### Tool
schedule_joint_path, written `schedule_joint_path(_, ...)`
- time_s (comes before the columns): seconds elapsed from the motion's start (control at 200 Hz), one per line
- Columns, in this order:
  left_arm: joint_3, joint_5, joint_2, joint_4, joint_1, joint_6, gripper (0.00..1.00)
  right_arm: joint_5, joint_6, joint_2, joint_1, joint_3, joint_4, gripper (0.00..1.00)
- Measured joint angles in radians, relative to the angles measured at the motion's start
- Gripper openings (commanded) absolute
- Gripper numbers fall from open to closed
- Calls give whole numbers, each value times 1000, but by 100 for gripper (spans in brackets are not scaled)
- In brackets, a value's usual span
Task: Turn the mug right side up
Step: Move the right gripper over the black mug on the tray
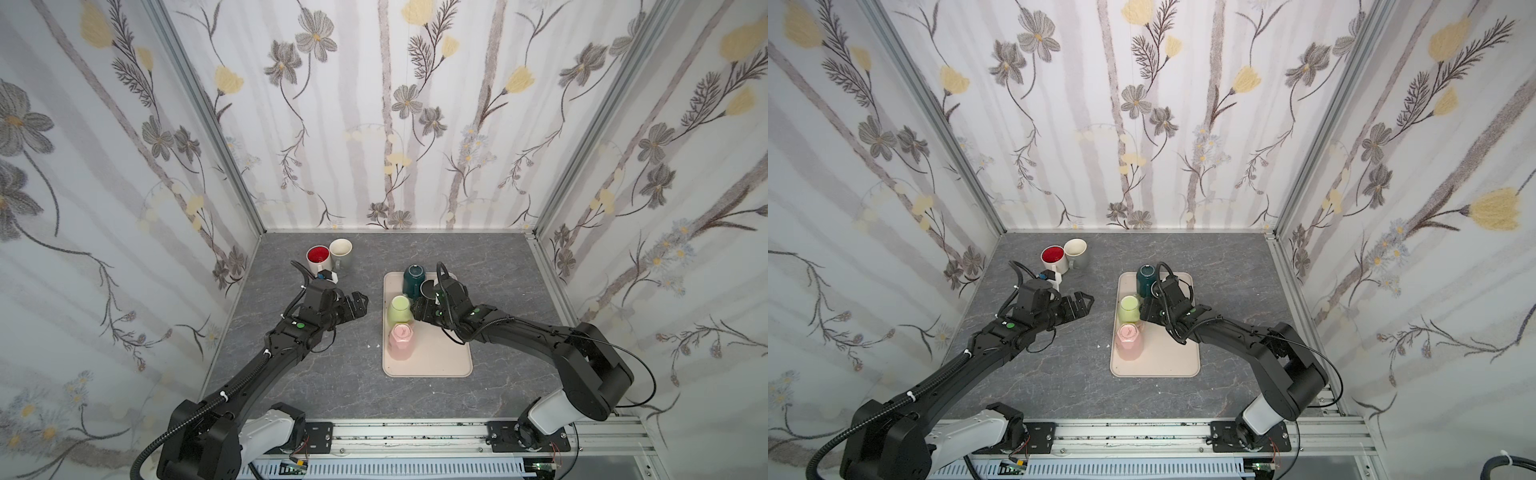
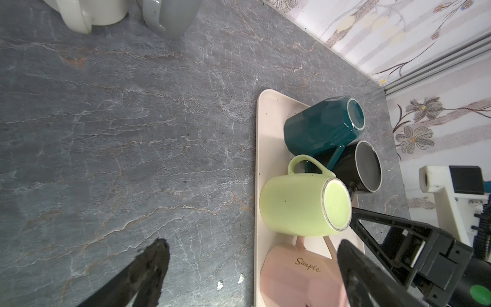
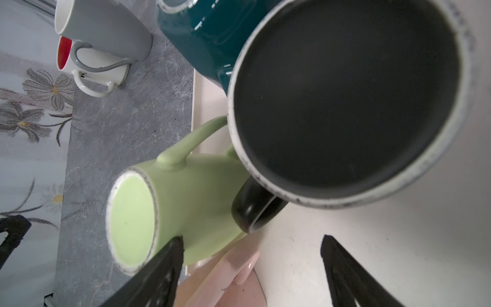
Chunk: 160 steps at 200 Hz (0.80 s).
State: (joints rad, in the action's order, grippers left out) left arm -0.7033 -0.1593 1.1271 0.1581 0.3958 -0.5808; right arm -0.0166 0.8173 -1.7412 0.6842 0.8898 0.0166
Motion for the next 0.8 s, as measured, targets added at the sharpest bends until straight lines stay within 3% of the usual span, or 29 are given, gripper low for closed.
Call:
schedule_joint_path(0.125, 0, -3, 7, 2, 0, 2, 100, 29, 2, -21, -2, 15, 29, 61)
schedule_joint_path(0.295, 0, -17, 11, 2, 0, 2, 100, 71, 19, -12, -12, 2, 35, 53)
schedule_joint_path(0.799, -5, -26, 38, -5, 0, 5, 100, 161, -2, 55, -71, -37, 130, 53)
